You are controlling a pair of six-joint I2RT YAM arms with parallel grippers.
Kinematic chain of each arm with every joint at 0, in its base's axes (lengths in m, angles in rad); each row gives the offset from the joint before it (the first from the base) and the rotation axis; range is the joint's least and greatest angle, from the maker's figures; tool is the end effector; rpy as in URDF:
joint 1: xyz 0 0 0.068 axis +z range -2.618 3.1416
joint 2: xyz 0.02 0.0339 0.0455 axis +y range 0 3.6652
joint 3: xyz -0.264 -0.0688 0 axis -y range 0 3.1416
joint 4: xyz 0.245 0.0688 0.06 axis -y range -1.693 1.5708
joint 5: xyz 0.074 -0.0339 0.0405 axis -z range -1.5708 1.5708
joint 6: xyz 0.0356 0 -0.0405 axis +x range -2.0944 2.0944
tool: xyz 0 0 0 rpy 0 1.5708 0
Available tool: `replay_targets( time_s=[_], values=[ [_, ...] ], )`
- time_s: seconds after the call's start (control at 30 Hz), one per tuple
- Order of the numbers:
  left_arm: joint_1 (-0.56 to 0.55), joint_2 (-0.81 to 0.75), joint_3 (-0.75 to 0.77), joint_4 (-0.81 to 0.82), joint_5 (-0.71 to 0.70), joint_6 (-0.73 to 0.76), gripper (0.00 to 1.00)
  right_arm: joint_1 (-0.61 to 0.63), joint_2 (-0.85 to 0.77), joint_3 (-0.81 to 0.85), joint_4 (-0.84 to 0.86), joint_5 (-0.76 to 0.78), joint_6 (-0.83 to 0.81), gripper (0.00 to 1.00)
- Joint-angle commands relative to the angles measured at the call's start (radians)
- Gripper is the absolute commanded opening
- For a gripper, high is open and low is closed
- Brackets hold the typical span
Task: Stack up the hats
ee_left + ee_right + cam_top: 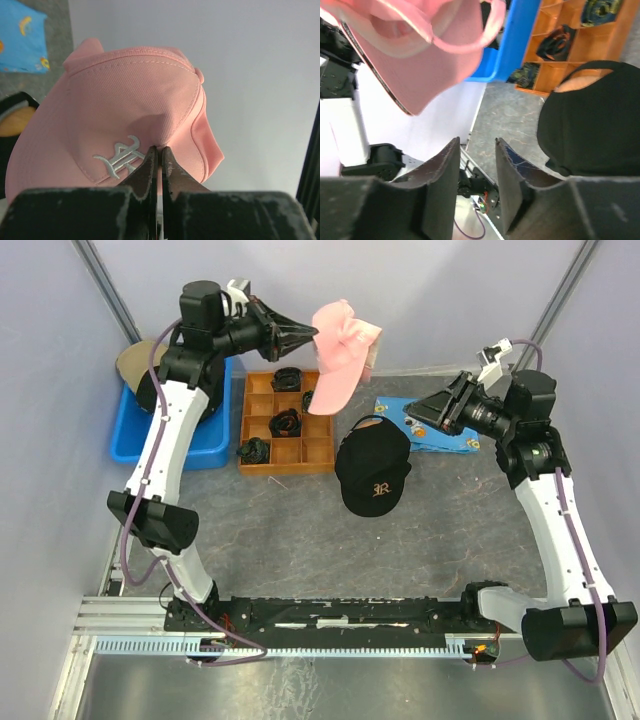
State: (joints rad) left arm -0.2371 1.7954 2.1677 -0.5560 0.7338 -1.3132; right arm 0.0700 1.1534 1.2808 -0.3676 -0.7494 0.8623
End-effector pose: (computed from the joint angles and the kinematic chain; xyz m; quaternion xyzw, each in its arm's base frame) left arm 0.3676 -0.1134 0.4975 -0.1709 0.7339 -0.6146 0.2332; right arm 0.2433 0.0414 0.4217 0.0741 0.7626 0.5154 0.3838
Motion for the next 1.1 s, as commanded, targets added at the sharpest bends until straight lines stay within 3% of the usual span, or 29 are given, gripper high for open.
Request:
replay_targets(
  time_s=[0.0, 0.07, 0.27, 0.33, 0.4, 0.5, 0.57, 0.63, 0.7, 0.77, 0.87, 1.07],
  values=[
    [-0.051, -0.082, -0.055, 0.19, 0.064, -0.123, 0.03, 0.0, 0.016, -0.071, 0.317, -0.115, 0.272, 0.5],
    [-0.071, -0.093, -0.085, 0.239, 0.073, -0.148, 0.03, -0.004, 0.026, -0.101, 0.423, -0.132, 0.388, 0.55],
    [-0.102, -0.092, -0.124, 0.334, 0.125, -0.167, 0.03, -0.012, 0.043, -0.228, 0.816, -0.165, 0.788, 0.56],
    [-0.106, -0.094, -0.143, 0.386, 0.14, -0.167, 0.03, -0.012, 0.066, -0.276, 1.006, -0.161, 0.965, 0.5],
    [-0.105, -0.094, -0.159, 0.393, 0.147, -0.146, 0.03, -0.016, 0.073, -0.298, 1.103, -0.169, 1.059, 0.31],
    [-0.106, -0.09, -0.185, 0.404, 0.14, -0.122, 0.03, -0.017, 0.018, -0.267, 0.911, -0.185, 0.938, 0.12],
    [-0.107, -0.103, -0.238, 0.455, 0.129, -0.15, 0.03, -0.012, -0.008, -0.217, 0.701, -0.201, 0.813, 0.08],
    [-0.111, -0.116, -0.273, 0.504, 0.125, -0.178, 0.03, -0.007, -0.007, -0.202, 0.687, -0.203, 0.799, 0.06],
    [-0.115, -0.118, -0.281, 0.513, 0.13, -0.176, 0.03, -0.008, -0.008, -0.194, 0.687, -0.198, 0.813, 0.13],
    [-0.118, -0.118, -0.283, 0.513, 0.136, -0.168, 0.03, -0.007, -0.012, -0.19, 0.695, -0.192, 0.833, 0.33],
    [-0.122, -0.119, -0.286, 0.52, 0.139, -0.161, 0.03, -0.008, -0.015, -0.203, 0.739, -0.184, 0.902, 0.48],
    [-0.139, -0.119, -0.283, 0.534, 0.151, -0.143, 0.03, -0.007, 0.013, -0.275, 0.959, -0.121, 1.157, 0.52]
  ],
)
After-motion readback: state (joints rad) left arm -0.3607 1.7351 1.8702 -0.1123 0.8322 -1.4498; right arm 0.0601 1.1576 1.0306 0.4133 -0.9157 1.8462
